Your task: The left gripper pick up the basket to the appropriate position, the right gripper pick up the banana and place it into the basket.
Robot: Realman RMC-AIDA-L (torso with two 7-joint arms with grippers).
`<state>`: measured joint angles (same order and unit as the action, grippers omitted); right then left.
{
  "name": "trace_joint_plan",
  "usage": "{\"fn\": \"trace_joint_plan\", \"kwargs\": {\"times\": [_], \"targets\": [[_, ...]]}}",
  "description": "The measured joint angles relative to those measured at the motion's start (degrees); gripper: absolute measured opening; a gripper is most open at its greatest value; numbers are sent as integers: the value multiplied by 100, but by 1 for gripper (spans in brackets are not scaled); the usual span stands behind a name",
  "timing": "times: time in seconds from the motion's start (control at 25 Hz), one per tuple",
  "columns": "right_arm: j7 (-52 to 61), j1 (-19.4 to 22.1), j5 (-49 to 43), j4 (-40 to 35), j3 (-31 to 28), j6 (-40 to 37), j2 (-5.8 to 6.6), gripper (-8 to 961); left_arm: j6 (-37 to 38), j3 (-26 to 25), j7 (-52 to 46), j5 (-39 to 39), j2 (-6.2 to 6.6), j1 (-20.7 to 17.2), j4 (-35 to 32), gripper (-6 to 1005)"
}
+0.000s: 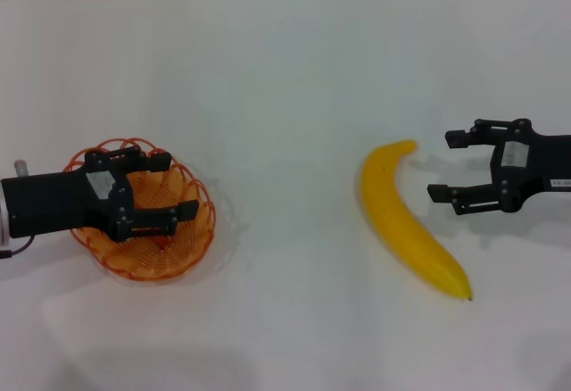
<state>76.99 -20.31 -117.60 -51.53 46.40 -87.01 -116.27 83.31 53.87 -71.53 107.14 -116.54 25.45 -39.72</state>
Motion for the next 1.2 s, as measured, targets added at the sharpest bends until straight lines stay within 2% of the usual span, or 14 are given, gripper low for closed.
{"fn": "trace_joint_plan", "kwargs": {"times": [0.4, 0.6, 0.76, 0.96, 1.08, 1.2], "targets": [[13, -86, 1, 105, 15, 132, 0, 883, 1, -87, -79, -57, 1, -21, -25, 849], [19, -113, 1, 157, 27, 138, 0, 884, -22, -510, -1003, 51, 37, -69, -611, 848], [20, -123, 1, 159, 5, 140, 0, 884, -74, -964, -2327, 646, 179, 31, -1293, 847], [21, -136, 1, 161, 0, 149, 0, 884, -74, -1009, -3338, 1589, 477, 460, -1368, 846], [34, -159, 0, 162, 1, 150, 0, 884, -80, -1003, -3588, 2336, 482, 838, -1238, 846], [37, -174, -11, 162, 26, 150, 0, 883, -124, -1001, -3697, 2991, 327, 1104, -1209, 845]]}}
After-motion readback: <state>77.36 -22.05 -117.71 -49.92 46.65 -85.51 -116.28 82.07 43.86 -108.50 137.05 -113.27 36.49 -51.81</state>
